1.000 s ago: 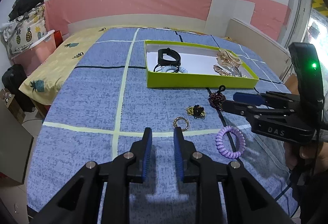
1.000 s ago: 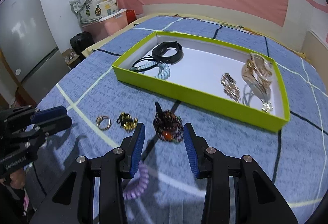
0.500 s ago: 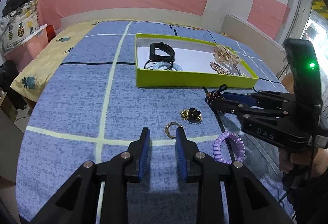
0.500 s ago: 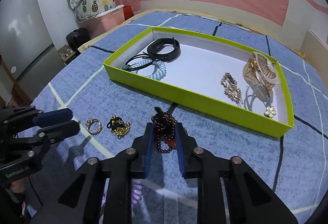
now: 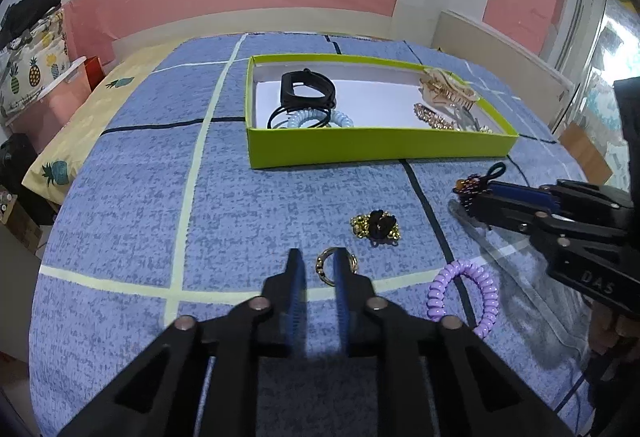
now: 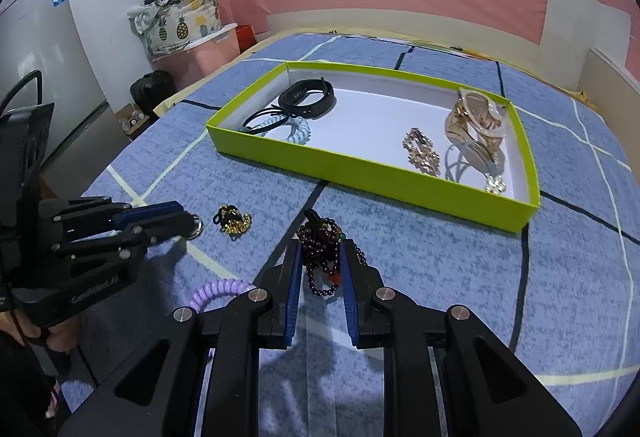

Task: Organize jewelry
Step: 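Grasp the gold ring with the left tool while the right tool grasps the dark beaded pendant, then carry the ring and beaded pendant into the green box and release both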

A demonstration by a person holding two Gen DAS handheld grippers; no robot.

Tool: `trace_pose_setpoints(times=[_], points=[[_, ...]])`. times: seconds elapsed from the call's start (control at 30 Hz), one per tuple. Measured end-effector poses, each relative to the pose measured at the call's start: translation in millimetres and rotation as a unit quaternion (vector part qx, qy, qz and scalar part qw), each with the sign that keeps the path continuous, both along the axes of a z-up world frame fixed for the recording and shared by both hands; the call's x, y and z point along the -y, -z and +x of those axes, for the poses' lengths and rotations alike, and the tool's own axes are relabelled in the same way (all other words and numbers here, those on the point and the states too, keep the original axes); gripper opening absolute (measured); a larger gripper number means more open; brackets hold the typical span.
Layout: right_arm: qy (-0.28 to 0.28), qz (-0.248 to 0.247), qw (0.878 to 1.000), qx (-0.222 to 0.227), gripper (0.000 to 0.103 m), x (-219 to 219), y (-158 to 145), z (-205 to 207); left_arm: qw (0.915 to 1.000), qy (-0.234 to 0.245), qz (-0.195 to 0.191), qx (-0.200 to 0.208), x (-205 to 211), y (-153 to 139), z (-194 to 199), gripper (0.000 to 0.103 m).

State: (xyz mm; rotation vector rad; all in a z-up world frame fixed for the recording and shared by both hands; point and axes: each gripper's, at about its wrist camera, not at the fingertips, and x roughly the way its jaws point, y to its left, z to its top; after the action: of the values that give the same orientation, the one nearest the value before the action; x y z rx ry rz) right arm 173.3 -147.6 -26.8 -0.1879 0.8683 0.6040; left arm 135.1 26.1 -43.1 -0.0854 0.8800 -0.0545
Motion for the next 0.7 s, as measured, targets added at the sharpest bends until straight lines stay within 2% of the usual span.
trace_pose_setpoints(times=[0.03,0.2,0.7], points=[[0.002,0.001,1.000,0.000,0.019,2,0,-1,1.0000,0.001,0.003,0.000,1,0,0,0.006],[0.008,0.007,1.000,0.001,0.019,9,-1,-4,0.9999,0.005,0.010,0.001,3,0,0,0.004],[0.026,0.032,0.999,0.021,0.019,28,-17,-24,0.9994,-0.004,-0.007,0.035,1,-22,-19,0.004]])
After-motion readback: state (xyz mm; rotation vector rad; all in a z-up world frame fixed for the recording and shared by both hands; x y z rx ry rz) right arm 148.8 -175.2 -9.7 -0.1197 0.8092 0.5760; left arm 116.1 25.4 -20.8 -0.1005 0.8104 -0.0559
